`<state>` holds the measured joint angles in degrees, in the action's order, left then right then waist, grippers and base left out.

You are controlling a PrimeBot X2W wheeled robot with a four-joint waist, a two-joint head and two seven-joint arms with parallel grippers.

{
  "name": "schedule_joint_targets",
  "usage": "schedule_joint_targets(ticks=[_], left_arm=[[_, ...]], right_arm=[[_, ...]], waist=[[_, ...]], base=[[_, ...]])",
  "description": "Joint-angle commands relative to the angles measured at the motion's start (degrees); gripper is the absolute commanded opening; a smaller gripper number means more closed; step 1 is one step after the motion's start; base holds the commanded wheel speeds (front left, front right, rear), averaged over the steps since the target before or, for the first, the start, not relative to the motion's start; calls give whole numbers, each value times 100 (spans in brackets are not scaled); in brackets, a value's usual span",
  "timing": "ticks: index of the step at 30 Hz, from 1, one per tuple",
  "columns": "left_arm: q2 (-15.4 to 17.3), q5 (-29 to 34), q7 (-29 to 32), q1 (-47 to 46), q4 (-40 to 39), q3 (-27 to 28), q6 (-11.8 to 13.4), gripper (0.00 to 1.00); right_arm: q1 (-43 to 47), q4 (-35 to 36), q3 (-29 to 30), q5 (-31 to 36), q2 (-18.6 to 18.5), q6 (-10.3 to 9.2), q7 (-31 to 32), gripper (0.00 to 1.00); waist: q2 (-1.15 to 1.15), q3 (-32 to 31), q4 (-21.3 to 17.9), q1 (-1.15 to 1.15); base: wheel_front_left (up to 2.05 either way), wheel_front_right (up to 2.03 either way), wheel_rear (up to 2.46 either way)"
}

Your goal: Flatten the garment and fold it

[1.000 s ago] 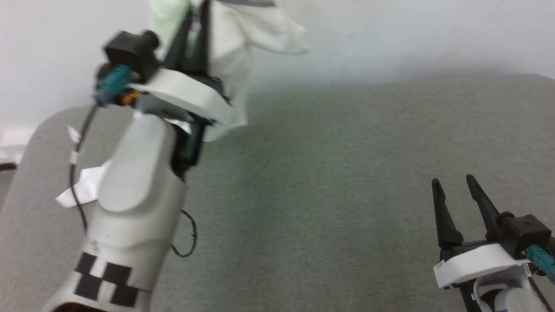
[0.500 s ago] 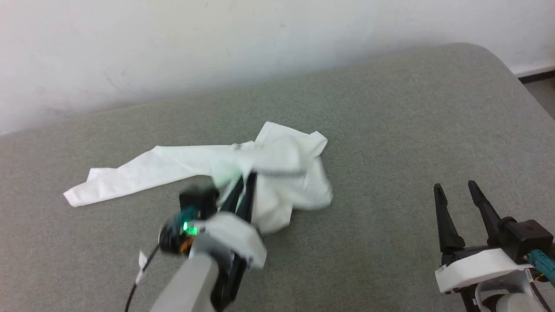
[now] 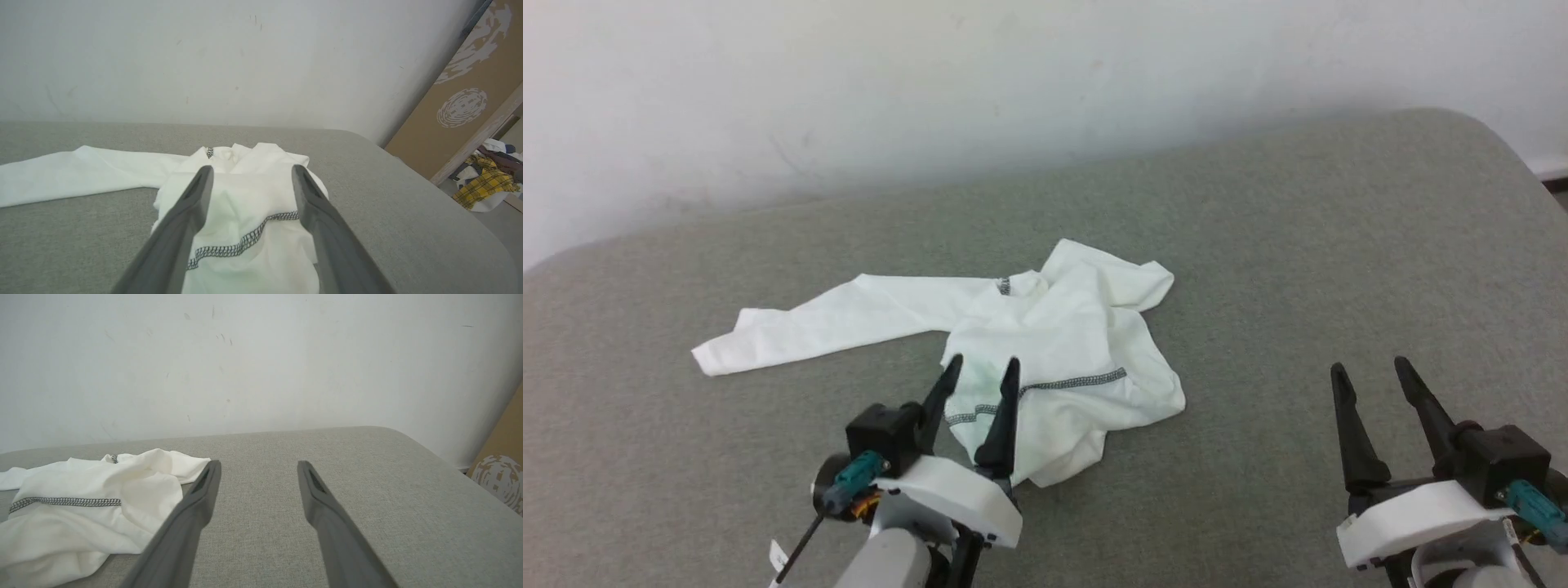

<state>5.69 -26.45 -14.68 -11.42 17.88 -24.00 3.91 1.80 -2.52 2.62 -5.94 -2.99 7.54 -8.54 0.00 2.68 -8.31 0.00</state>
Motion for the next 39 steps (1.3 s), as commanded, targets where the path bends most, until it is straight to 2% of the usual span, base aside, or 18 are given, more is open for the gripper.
schedule_joint_targets(ticks=[1, 7, 17, 28, 33, 39], left_arm=[[35, 82, -26, 103, -109, 57, 47, 100], [84, 334, -30, 485, -830, 537, 232, 100], [354, 487, -31, 1340, -1315, 1514, 572, 100], [482, 540, -31, 1713, -1583, 1858, 669, 100], [456, 528, -31, 1680, -1583, 1852, 632, 100], [335, 569, -31, 1490, -1631, 1809, 573, 100]], right_arm=[[59, 32, -7, 38, 12, -5, 21, 100], [196, 152, -59, 38, 12, -5, 114, 100], [383, 286, -99, 7, 12, -5, 209, 100], [383, 295, -41, -35, 12, -5, 256, 100], [241, -59, 22, -256, 12, -5, 330, 100], [-510, -1258, -34, -478, 12, -5, 709, 100]], waist=[[0, -149, 150, 0], [0, -276, 270, 0], [0, -342, 374, 0], [0, -281, 501, 0], [0, -247, 656, 0], [0, -105, 884, 0]], base=[[0, 0, 0], [0, 0, 0], [0, 0, 0], [0, 0, 0], [0, 0, 0], [0, 0, 0]])
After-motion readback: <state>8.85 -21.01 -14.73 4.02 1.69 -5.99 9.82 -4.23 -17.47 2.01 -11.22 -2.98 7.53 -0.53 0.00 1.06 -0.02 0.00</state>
